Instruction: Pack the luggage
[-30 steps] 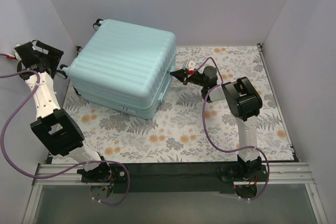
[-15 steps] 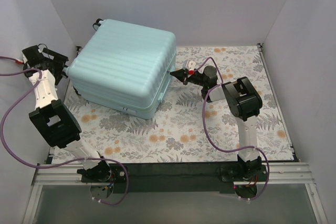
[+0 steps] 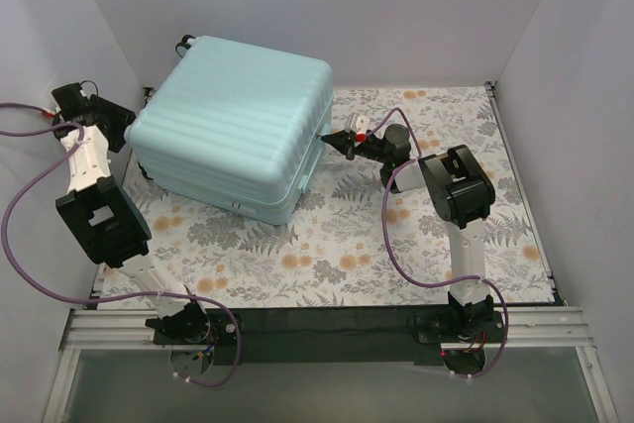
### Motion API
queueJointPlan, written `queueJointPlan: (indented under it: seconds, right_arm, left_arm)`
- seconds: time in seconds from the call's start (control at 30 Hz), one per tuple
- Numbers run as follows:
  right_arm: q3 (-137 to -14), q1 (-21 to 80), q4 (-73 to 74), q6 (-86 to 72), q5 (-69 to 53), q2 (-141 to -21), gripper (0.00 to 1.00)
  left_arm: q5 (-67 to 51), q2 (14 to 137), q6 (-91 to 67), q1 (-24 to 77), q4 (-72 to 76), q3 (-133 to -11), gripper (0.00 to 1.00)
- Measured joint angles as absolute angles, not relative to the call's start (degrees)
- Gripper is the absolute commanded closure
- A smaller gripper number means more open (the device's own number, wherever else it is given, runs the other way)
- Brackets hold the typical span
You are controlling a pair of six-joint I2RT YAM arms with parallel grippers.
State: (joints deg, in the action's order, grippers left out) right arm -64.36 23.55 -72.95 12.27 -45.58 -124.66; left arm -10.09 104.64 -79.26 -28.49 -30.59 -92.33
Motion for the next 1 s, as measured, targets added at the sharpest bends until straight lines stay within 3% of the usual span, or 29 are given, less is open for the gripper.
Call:
queueJointPlan:
  seconds: [0.4, 1.0]
  right_arm:
    - [-64.27, 23.49, -72.97, 12.58, -45.60, -124.66, 0.99]
    - [-49.47, 23.38, -73.95, 14.00, -44.93, -114.85, 0.99]
  left_arm:
    - [-13.15, 105.47, -76.73, -28.95, -31.31, -93.12, 1.00]
    - [-21.19, 114.17, -62.19, -25.63, -45.89, -107.00, 1.00]
